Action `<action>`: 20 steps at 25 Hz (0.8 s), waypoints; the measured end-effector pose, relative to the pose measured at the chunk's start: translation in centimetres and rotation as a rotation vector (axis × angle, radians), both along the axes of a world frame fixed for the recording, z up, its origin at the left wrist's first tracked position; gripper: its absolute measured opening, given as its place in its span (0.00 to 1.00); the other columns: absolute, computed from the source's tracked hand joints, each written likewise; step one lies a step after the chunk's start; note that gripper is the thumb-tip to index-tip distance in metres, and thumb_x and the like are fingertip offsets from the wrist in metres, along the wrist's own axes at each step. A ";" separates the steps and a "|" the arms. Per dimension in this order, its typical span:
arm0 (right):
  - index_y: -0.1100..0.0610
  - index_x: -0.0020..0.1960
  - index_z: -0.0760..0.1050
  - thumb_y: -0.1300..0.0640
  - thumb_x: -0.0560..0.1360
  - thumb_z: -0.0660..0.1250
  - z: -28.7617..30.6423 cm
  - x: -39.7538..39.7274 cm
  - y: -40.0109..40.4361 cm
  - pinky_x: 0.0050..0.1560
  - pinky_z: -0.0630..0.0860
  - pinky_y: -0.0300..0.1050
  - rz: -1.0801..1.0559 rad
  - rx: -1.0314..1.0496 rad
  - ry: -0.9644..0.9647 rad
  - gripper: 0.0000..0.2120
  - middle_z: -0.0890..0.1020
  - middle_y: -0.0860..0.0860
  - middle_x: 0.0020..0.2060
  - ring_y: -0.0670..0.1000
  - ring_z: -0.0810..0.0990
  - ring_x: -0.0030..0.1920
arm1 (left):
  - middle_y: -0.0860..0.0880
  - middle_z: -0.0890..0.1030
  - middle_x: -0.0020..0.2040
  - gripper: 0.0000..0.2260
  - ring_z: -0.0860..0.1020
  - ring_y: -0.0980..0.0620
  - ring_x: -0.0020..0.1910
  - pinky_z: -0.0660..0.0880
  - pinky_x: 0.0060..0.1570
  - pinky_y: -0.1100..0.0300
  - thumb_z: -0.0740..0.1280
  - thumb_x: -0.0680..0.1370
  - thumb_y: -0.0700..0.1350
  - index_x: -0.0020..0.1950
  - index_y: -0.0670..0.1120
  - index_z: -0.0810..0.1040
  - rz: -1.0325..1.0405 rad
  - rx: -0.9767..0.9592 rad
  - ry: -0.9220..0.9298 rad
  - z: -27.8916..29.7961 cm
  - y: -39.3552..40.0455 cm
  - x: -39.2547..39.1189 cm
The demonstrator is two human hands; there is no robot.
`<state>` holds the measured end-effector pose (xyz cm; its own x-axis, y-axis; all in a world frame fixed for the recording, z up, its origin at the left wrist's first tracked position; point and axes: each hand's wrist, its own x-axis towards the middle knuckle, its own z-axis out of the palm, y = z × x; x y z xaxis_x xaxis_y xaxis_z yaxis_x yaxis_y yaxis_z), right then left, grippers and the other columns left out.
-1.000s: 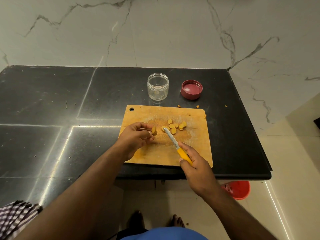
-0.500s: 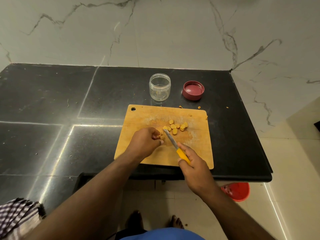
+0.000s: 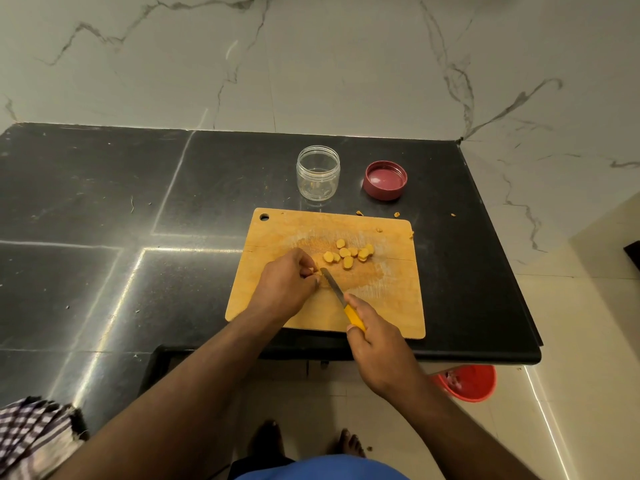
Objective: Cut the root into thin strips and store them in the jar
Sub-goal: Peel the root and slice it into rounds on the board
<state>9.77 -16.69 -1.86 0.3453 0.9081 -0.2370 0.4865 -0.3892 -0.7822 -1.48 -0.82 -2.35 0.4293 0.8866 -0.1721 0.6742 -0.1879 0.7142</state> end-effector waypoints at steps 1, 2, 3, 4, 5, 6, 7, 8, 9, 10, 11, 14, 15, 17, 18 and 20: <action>0.47 0.78 0.60 0.56 0.83 0.58 0.0 -0.1 0.1 0.44 0.68 0.32 0.010 0.001 0.004 0.24 0.75 0.48 0.63 0.42 0.75 0.49 | 0.55 0.80 0.46 0.09 0.77 0.59 0.45 0.71 0.38 0.68 0.74 0.77 0.46 0.55 0.52 0.78 0.025 -0.026 -0.025 0.0 0.1 -0.2; 0.47 0.78 0.60 0.56 0.83 0.58 0.0 -0.2 0.2 0.41 0.68 0.31 0.018 0.002 0.006 0.24 0.75 0.48 0.62 0.41 0.75 0.46 | 0.55 0.80 0.46 0.10 0.77 0.59 0.45 0.71 0.38 0.68 0.74 0.76 0.46 0.56 0.52 0.78 0.045 -0.046 -0.038 -0.1 0.3 -0.3; 0.46 0.78 0.60 0.56 0.83 0.58 0.0 -0.2 0.3 0.40 0.68 0.31 0.024 0.005 0.005 0.24 0.76 0.48 0.61 0.41 0.74 0.45 | 0.55 0.81 0.46 0.11 0.78 0.59 0.46 0.71 0.39 0.67 0.75 0.76 0.46 0.56 0.51 0.79 0.056 -0.058 -0.040 -0.1 0.5 -0.5; 0.46 0.78 0.60 0.56 0.83 0.58 -0.1 -0.2 0.4 0.39 0.68 0.31 0.029 0.007 0.002 0.24 0.76 0.48 0.61 0.41 0.74 0.44 | 0.55 0.81 0.46 0.12 0.78 0.59 0.46 0.72 0.39 0.67 0.75 0.75 0.46 0.57 0.51 0.80 0.055 -0.065 -0.034 -0.2 0.7 -0.6; 0.46 0.78 0.60 0.56 0.83 0.58 -0.1 -0.2 0.5 0.39 0.67 0.31 0.035 0.005 -0.002 0.24 0.76 0.48 0.61 0.41 0.74 0.44 | 0.55 0.81 0.46 0.12 0.78 0.59 0.47 0.72 0.40 0.67 0.75 0.75 0.46 0.58 0.50 0.80 0.045 -0.067 -0.023 -0.3 0.8 -0.6; 0.47 0.78 0.60 0.56 0.83 0.58 -0.2 -0.2 0.5 0.39 0.67 0.30 0.041 0.001 -0.006 0.24 0.75 0.48 0.62 0.41 0.74 0.45 | 0.56 0.81 0.46 0.13 0.78 0.59 0.47 0.72 0.41 0.67 0.76 0.75 0.46 0.59 0.50 0.80 0.034 -0.068 -0.012 -0.4 0.8 -0.7; 0.47 0.78 0.59 0.56 0.83 0.57 -0.2 -0.2 0.5 0.40 0.67 0.30 0.047 -0.003 -0.013 0.24 0.75 0.48 0.63 0.41 0.74 0.47 | 0.56 0.81 0.46 0.14 0.78 0.60 0.47 0.72 0.41 0.68 0.76 0.75 0.45 0.59 0.50 0.80 0.031 -0.066 -0.008 -0.6 0.8 -0.7; 0.47 0.78 0.59 0.56 0.83 0.57 -0.1 -0.2 0.5 0.42 0.67 0.30 0.053 -0.003 -0.022 0.24 0.75 0.48 0.64 0.41 0.74 0.49 | 0.56 0.81 0.46 0.14 0.77 0.60 0.46 0.71 0.40 0.69 0.75 0.75 0.45 0.60 0.50 0.80 0.033 -0.062 -0.008 -0.7 0.7 -0.7; 0.47 0.78 0.59 0.56 0.83 0.57 -0.1 -0.2 0.6 0.45 0.68 0.30 0.053 0.003 -0.033 0.24 0.74 0.49 0.66 0.42 0.75 0.51 | 0.56 0.80 0.46 0.14 0.77 0.60 0.46 0.70 0.40 0.69 0.75 0.75 0.45 0.60 0.50 0.80 0.038 -0.056 -0.010 -0.8 0.6 -0.7; 0.47 0.79 0.58 0.56 0.83 0.57 0.0 -0.2 0.6 0.49 0.70 0.31 0.052 0.015 -0.048 0.25 0.73 0.49 0.68 0.43 0.75 0.55 | 0.56 0.80 0.47 0.14 0.77 0.60 0.46 0.70 0.40 0.69 0.75 0.76 0.45 0.60 0.50 0.80 0.044 -0.050 -0.010 -0.9 0.5 -0.7; 0.47 0.79 0.57 0.57 0.83 0.56 0.0 -0.2 0.6 0.56 0.70 0.33 0.058 0.031 -0.067 0.25 0.71 0.49 0.71 0.44 0.74 0.61 | 0.56 0.81 0.47 0.14 0.77 0.60 0.47 0.71 0.41 0.69 0.75 0.76 0.45 0.60 0.50 0.80 0.047 -0.041 -0.007 -0.9 0.5 -0.7; 0.48 0.80 0.53 0.57 0.83 0.54 0.3 -0.7 0.7 0.67 0.67 0.39 0.124 0.042 -0.139 0.26 0.67 0.49 0.73 0.46 0.69 0.69 | 0.55 0.82 0.48 0.13 0.78 0.59 0.48 0.73 0.44 0.67 0.75 0.76 0.46 0.60 0.49 0.81 0.058 -0.024 0.001 -0.9 0.5 -0.6; 0.48 0.80 0.51 0.56 0.83 0.53 0.4 -1.0 0.8 0.66 0.69 0.41 0.149 0.035 -0.166 0.27 0.68 0.49 0.72 0.47 0.71 0.66 | 0.54 0.82 0.48 0.13 0.79 0.58 0.48 0.74 0.45 0.66 0.75 0.76 0.46 0.60 0.49 0.81 0.057 -0.022 0.002 -0.9 0.5 -0.7; 0.47 0.80 0.49 0.55 0.84 0.52 0.3 -1.6 1.0 0.57 0.75 0.45 0.179 0.025 -0.219 0.27 0.72 0.50 0.65 0.47 0.75 0.55 | 0.54 0.83 0.49 0.13 0.79 0.58 0.49 0.74 0.46 0.65 0.75 0.76 0.46 0.60 0.48 0.82 0.051 -0.014 0.005 -0.9 0.4 -0.7; 0.47 0.80 0.48 0.55 0.84 0.52 0.2 -1.9 1.1 0.51 0.76 0.47 0.188 0.018 -0.242 0.27 0.72 0.49 0.60 0.46 0.75 0.49 | 0.54 0.83 0.49 0.13 0.79 0.58 0.48 0.74 0.46 0.66 0.75 0.76 0.46 0.59 0.48 0.82 0.049 -0.010 0.005 -0.8 0.4 -0.7; 0.47 0.80 0.47 0.54 0.84 0.52 -0.2 -2.1 1.3 0.43 0.76 0.48 0.204 0.006 -0.292 0.27 0.71 0.47 0.53 0.47 0.73 0.41 | 0.55 0.82 0.48 0.12 0.79 0.59 0.48 0.73 0.43 0.68 0.75 0.76 0.46 0.59 0.48 0.82 0.047 -0.008 0.003 -0.8 0.4 -0.7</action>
<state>7.66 -15.44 -2.05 0.2090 0.9665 -0.1492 0.7572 -0.2565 -0.6007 -2.23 -0.43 -3.18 0.3867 0.9044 -0.1802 0.6842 -0.1503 0.7136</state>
